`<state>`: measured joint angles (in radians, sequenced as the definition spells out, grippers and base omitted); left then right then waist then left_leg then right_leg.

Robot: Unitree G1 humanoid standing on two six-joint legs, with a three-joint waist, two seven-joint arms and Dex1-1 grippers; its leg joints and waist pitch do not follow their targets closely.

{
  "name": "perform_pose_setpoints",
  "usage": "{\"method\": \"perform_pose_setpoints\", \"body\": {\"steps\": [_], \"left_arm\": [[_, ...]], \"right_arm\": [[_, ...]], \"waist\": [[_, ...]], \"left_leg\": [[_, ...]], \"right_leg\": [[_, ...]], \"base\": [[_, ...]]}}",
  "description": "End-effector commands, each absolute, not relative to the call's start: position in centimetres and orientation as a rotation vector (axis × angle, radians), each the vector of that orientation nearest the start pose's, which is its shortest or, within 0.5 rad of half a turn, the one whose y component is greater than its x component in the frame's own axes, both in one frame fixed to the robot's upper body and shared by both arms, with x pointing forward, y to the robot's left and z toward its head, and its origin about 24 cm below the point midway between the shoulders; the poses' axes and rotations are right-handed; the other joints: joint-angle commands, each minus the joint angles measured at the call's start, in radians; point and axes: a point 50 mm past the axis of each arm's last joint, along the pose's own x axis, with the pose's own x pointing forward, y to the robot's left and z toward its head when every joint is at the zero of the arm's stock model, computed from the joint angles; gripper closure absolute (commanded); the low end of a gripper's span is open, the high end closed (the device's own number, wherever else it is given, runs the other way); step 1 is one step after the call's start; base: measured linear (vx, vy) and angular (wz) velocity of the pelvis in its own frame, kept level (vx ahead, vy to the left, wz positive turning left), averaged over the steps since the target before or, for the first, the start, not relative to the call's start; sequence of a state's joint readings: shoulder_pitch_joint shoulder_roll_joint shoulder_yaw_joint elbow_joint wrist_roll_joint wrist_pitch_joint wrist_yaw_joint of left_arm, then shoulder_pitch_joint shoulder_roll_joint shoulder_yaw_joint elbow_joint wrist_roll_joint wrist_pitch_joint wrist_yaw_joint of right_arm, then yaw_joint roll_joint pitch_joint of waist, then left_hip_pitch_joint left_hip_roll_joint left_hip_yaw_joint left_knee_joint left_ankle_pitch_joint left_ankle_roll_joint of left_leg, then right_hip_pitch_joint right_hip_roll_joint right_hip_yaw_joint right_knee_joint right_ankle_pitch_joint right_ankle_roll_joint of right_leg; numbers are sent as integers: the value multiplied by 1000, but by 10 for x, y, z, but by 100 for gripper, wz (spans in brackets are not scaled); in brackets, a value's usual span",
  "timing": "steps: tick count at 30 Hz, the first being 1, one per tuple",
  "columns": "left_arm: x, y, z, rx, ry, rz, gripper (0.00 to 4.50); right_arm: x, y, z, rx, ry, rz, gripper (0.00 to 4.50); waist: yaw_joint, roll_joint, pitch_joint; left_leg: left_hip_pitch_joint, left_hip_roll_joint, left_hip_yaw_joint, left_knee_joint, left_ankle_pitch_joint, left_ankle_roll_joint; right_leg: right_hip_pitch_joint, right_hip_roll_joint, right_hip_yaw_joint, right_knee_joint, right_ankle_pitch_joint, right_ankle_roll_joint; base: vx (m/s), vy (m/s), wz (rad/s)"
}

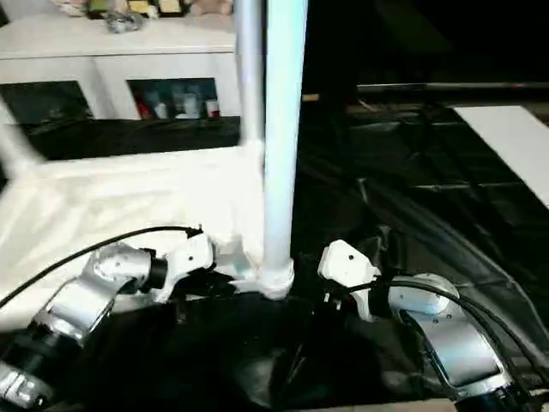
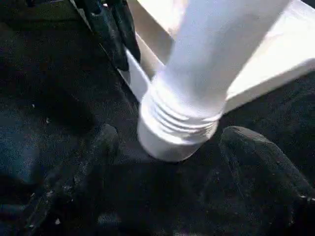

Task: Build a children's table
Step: Rotate table base

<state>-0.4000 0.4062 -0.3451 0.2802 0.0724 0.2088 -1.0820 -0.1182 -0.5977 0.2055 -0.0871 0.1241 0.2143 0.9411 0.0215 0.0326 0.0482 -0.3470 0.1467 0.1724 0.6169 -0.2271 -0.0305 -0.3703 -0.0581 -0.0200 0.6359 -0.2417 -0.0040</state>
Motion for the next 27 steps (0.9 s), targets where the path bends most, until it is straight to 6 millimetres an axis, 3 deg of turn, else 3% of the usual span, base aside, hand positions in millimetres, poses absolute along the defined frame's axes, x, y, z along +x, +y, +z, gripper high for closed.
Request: {"method": "perform_pose_setpoints", "body": {"steps": [1, 2, 4, 6, 9, 11, 13, 18, 19, 22, 23, 27], "left_arm": [[279, 139, 24, 495, 525, -1225, 449], [278, 137, 26, 491, 493, -1246, 449], [275, 136, 28, 485, 482, -1267, 449], [273, 136, 29, 481, 480, -1276, 449], [274, 137, 29, 470, 475, -1259, 449], [275, 138, 29, 484, 471, -1243, 449], [276, 139, 28, 483, 473, -1236, 449], [277, 139, 30, 444, 482, -1228, 449], [277, 139, 30, 436, 488, -1225, 421], [277, 140, 33, 448, 472, -1221, 393], [278, 141, 33, 464, 469, -1211, 393], [277, 143, 34, 450, 478, -1219, 393]], "right_arm": [[246, -168, 65, -437, 292, 1105, 82], [246, -166, 65, -438, 289, 1110, 82], [246, -166, 64, -442, 289, 1113, 82], [247, -167, 64, -449, 290, 1113, 82], [247, -167, 64, -448, 288, 1111, 82], [247, -166, 64, -449, 285, 1111, 82], [247, -166, 65, -453, 282, 1111, 82], [249, -169, 67, -466, 279, 1105, 82], [250, -170, 67, -469, 278, 1104, 82], [251, -170, 68, -476, 274, 1103, 82], [251, -170, 69, -476, 272, 1102, 82], [251, -170, 69, -474, 269, 1102, 82]], "waist": [[10, -23, -31], [9, -27, -31], [14, -23, -38], [14, -28, -39], [18, -35, -43], [20, -40, -44], [22, -37, -41], [18, -39, -38], [18, -39, -38], [16, -41, -38], [18, -38, -39], [19, -41, -38]], "left_leg": [[-7, 81, -44, -94, -254, 48], [-5, 80, -41, -93, -257, 48], [-9, 84, -43, -95, -224, 48], [-9, 86, -40, -96, -195, 58], [-9, 80, -32, -87, -124, 94], [-11, 78, -29, -85, -108, 102], [-11, 78, -29, -86, -114, 102], [-9, 82, -32, -92, -155, 78], [-9, 82, -32, -92, -155, 78], [-11, 80, -31, -91, -152, 78], [-8, 82, -31, -91, -149, 78], [-9, 83, -31, -91, -138, 78]], "right_leg": [[20, -97, 51, -116, -401, -184], [18, -95, 53, -117, -399, -185], [23, -96, 52, -109, -323, -197], [25, -94, 50, -101, -224, -216], [29, -94, 50, -96, -116, -238], [32, -94, 49, -96, -115, -238], [31, -94, 47, -99, -143, -234], [27, -93, 47, -104, -246, -211], [27, -93, 47, -104, -246, -211], [26, -92, 47, -105, -246, -208], [25, -94, 48, -105, -240, -210], [27, -93, 47, -100, -193, -227]], "base": [[0, 0, 0], [0, 0, 0], [0, 0, 0], [0, 0, 0], [0, 0, 0], [0, 0, 0], [0, 0, 0], [0, 0, 0], [0, 0, 0], [0, 0, 0], [0, 0, 0], [0, 0, 0]]}}
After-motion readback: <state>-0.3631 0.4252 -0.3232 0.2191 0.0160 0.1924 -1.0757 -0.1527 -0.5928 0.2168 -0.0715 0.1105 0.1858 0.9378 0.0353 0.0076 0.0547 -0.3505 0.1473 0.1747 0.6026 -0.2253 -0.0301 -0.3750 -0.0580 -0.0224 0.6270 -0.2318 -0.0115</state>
